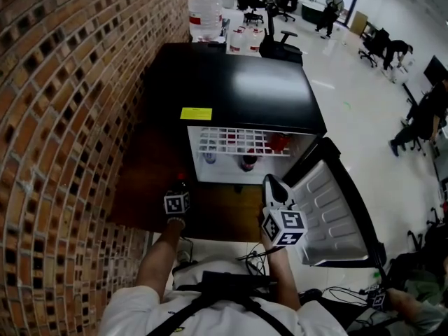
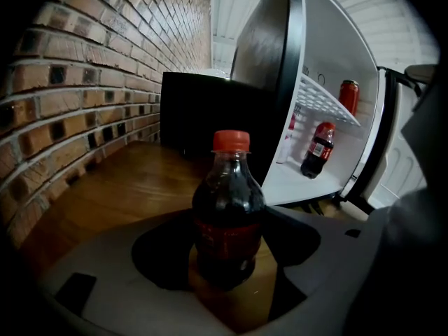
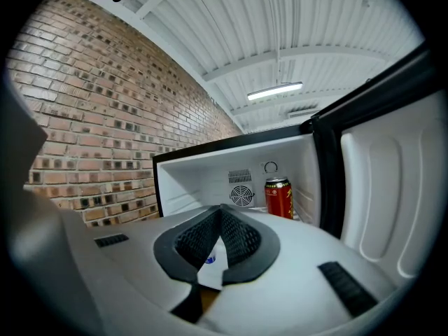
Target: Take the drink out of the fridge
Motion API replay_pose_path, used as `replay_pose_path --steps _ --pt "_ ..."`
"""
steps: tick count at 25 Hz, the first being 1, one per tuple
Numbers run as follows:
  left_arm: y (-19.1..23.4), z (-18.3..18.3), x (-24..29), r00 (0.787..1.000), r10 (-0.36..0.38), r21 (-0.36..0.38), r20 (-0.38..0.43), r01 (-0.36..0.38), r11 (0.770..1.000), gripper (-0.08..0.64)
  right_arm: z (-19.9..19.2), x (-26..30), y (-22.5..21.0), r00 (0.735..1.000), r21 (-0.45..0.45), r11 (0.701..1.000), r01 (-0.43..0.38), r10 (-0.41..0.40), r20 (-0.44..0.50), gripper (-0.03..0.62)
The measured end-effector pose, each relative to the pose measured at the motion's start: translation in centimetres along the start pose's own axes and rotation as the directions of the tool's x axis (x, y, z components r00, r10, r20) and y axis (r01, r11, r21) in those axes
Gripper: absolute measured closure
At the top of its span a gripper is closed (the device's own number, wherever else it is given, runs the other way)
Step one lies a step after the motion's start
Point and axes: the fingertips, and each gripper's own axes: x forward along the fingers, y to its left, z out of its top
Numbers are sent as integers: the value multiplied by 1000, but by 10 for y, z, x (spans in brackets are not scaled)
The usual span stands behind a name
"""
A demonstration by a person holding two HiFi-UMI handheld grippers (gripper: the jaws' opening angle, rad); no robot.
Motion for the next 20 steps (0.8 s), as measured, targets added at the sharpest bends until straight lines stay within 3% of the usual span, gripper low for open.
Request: replay_pose_path --steps 8,17,20 --pt "-1 -5 5 1000 -2 15 -7 3 1000 262 -2 0 -2 1000 3 1000 7 -7 -1 578" --pt "-12 -20 -16 1000 -2 123 7 1 992 262 -4 1 -1 1000 9 1000 6 -6 -4 578" --pt "-14 -26 -20 1000 -2 128 9 1 992 262 -6 2 1 1000 12 1000 -2 2 -7 578"
